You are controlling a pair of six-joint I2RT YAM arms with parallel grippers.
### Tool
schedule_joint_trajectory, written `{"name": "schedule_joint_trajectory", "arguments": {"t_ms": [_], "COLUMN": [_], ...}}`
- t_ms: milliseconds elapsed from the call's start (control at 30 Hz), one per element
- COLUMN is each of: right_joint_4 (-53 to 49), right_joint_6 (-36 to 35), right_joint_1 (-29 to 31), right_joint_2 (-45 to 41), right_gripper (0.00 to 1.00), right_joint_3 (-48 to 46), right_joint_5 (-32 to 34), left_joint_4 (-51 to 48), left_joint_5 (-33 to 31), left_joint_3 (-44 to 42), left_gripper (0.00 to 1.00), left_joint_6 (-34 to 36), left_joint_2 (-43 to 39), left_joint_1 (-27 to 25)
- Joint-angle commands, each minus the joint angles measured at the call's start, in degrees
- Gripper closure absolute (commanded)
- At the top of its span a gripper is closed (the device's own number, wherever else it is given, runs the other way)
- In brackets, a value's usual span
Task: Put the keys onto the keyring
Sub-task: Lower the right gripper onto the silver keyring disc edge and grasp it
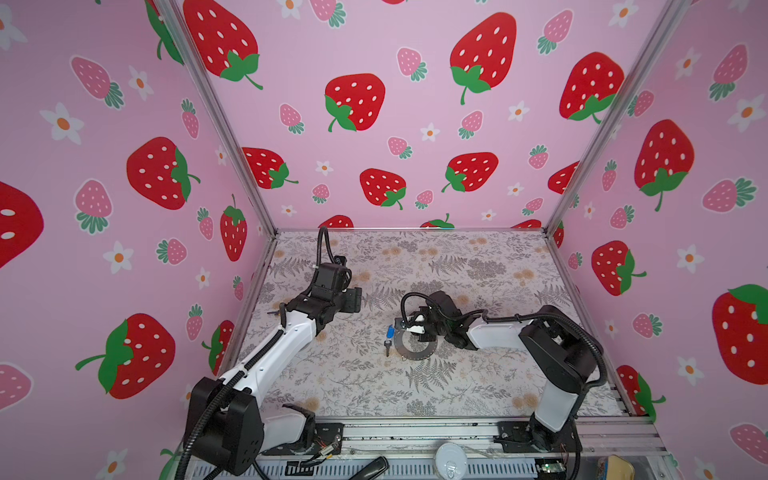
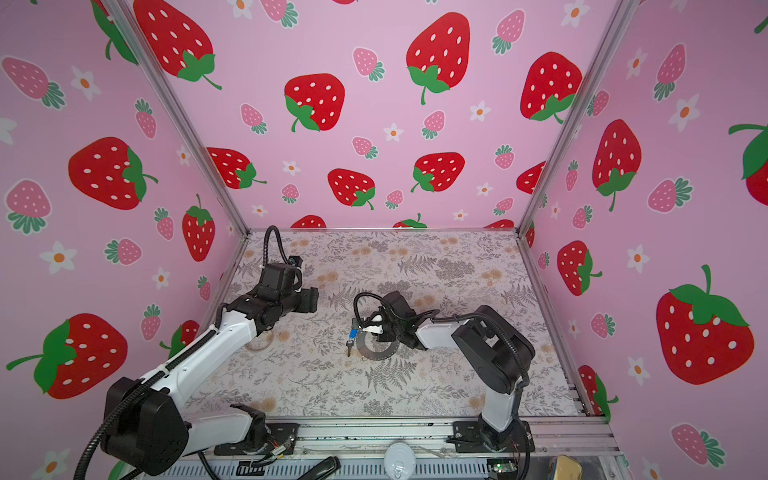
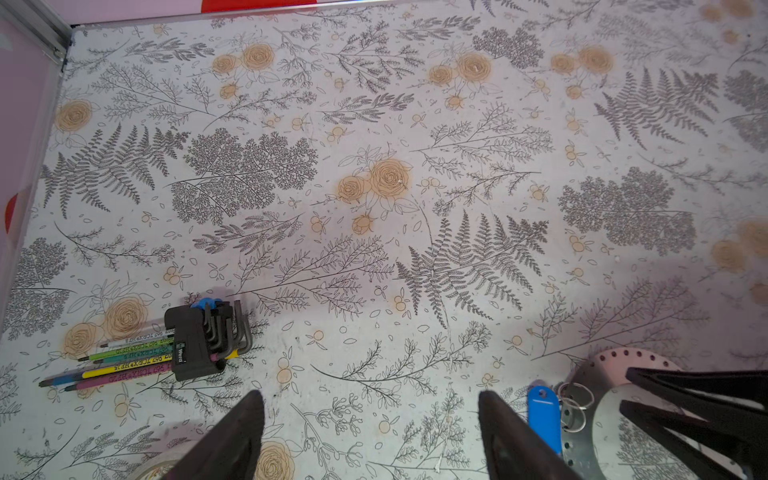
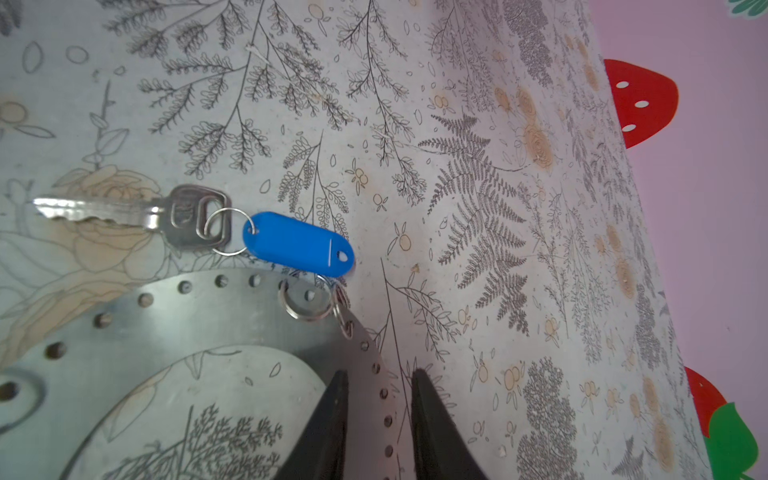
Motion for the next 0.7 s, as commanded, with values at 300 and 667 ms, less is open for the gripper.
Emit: {"name": "schedule_joint_trajectory", "arguments": {"t_ms": [300, 667], "right_joint_4": [-5.7, -5.9], "right_joint_6": [-4.6, -4.6], "right_joint_1": [0.3, 0.3], "right_joint_2": [5.1, 6.0], "right_gripper": [0.81, 0.82], "right_joint_3": [5.5, 5.7], "right_joint_5": [-3.1, -2.8], "left_joint_4": [0.6, 1.6], "left_joint_5": [-0.2, 0.1], "left_joint_3": [1.0, 0.4], "left_gripper": [0.2, 0.2], "left_joint_6": [-1.2, -0.9], "left_joint_2": [0.6, 0.5], "left_joint_1": [0.7, 0.7]}}
